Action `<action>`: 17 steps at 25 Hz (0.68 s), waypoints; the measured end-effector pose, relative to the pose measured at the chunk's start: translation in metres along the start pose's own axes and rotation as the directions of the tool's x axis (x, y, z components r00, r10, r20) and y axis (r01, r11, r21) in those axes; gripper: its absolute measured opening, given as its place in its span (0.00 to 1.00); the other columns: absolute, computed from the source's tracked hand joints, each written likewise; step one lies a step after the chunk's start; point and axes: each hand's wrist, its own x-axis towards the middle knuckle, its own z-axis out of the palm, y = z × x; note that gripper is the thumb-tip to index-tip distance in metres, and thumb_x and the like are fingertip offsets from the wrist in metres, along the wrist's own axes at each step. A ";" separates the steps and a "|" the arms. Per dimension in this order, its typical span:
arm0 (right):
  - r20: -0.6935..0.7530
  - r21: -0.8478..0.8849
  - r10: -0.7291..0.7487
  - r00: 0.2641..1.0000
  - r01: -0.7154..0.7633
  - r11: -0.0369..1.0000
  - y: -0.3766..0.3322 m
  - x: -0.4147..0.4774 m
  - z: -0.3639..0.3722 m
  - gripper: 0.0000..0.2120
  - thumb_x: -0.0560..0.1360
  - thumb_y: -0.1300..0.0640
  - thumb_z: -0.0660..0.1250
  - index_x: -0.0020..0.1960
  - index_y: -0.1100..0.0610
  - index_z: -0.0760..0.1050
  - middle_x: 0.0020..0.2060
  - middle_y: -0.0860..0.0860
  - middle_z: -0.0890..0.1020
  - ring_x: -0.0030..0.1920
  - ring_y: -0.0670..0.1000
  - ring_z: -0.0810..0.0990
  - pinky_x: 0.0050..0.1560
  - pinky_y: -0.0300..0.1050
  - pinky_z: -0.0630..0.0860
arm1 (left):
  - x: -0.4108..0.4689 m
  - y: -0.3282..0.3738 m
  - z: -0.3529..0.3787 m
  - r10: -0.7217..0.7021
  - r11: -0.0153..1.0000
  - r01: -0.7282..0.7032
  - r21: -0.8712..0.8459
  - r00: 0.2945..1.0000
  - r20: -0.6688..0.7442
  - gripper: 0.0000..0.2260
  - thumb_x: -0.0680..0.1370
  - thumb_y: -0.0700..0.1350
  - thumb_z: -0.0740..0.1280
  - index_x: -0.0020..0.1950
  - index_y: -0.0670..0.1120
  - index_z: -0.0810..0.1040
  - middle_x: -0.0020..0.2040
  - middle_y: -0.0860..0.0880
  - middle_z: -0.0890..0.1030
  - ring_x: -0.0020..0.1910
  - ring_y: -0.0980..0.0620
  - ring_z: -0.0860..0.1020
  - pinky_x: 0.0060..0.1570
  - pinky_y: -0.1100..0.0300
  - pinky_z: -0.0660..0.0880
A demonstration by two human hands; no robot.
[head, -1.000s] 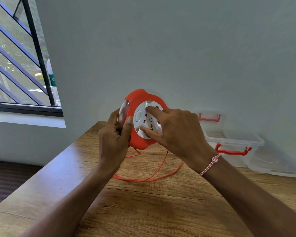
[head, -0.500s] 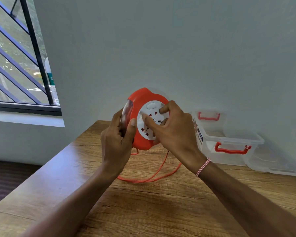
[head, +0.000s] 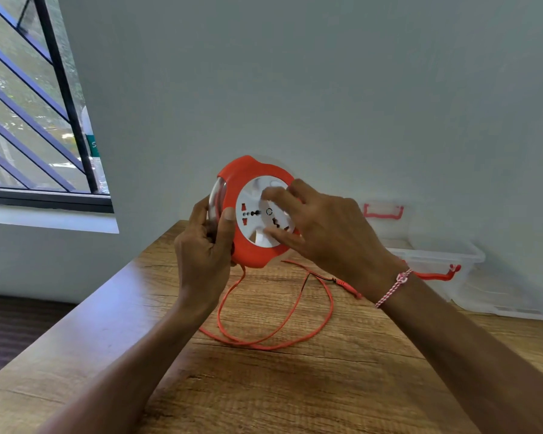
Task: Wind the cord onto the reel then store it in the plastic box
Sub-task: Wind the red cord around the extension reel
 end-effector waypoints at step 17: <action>0.149 0.638 0.698 0.701 -0.607 0.474 -0.032 -0.001 0.018 0.23 0.74 0.36 0.72 0.54 0.52 0.70 0.42 0.48 0.84 0.27 0.45 0.84 0.21 0.31 0.73 | -0.015 0.005 0.009 0.090 0.996 -0.090 0.004 0.995 0.040 0.21 0.84 0.65 0.59 0.73 0.58 0.71 0.50 0.71 0.82 0.44 0.63 0.86 0.34 0.66 0.82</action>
